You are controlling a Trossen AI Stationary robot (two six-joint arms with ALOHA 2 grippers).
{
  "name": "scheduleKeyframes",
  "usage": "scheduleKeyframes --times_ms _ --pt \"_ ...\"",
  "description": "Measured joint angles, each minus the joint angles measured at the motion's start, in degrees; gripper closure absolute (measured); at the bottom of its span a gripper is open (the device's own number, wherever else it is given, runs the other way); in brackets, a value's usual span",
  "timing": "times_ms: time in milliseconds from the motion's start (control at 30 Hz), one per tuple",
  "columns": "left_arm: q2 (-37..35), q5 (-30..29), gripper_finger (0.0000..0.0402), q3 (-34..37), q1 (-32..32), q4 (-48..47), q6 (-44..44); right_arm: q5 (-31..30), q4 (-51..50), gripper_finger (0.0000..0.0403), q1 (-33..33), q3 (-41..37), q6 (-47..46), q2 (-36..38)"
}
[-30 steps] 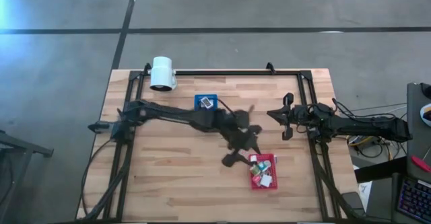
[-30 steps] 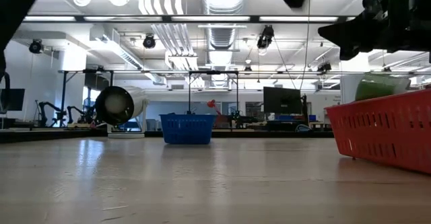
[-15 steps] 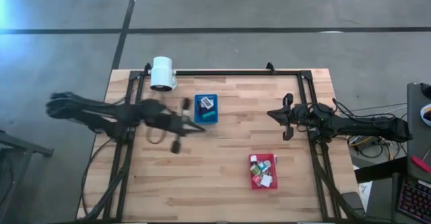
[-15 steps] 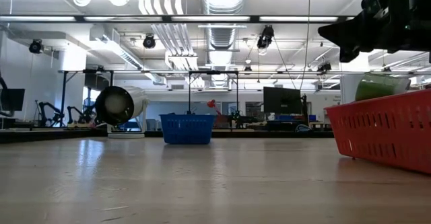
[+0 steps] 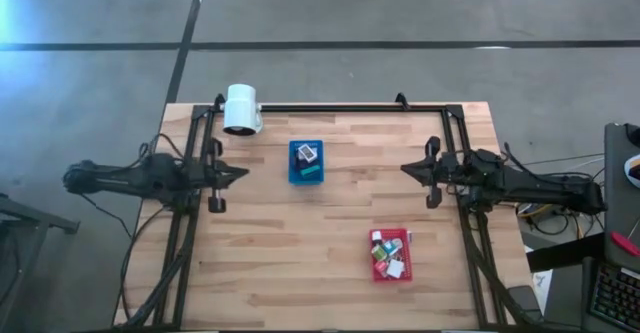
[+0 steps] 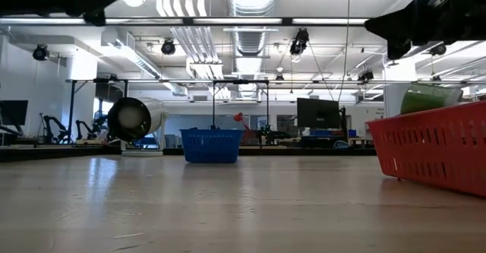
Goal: Pick & Place Office items
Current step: Put the purple charger adapter into the red bin
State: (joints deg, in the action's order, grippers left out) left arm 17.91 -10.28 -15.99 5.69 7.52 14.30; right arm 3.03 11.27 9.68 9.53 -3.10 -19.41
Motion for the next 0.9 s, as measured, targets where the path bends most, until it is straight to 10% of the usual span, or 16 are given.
scheduleKeyframes --times_ms 267,633,900 --pt "-17.3 -0.6 0.0399 6.0 0.0 -4.8 0.4 0.0 -0.8 0.0390 -0.3 -3.4 0.3 10.7" --pt "-17.1 -8.5 0.0400 13.4 -5.4 -6.6 -0.3 -2.7 -8.5 0.0390 0.5 -7.0 0.6 19.0" --pt "-17.2 13.0 0.0401 15.5 -13.7 -7.4 -1.5 1.1 -7.5 0.0390 2.9 -7.9 1.1 19.4"
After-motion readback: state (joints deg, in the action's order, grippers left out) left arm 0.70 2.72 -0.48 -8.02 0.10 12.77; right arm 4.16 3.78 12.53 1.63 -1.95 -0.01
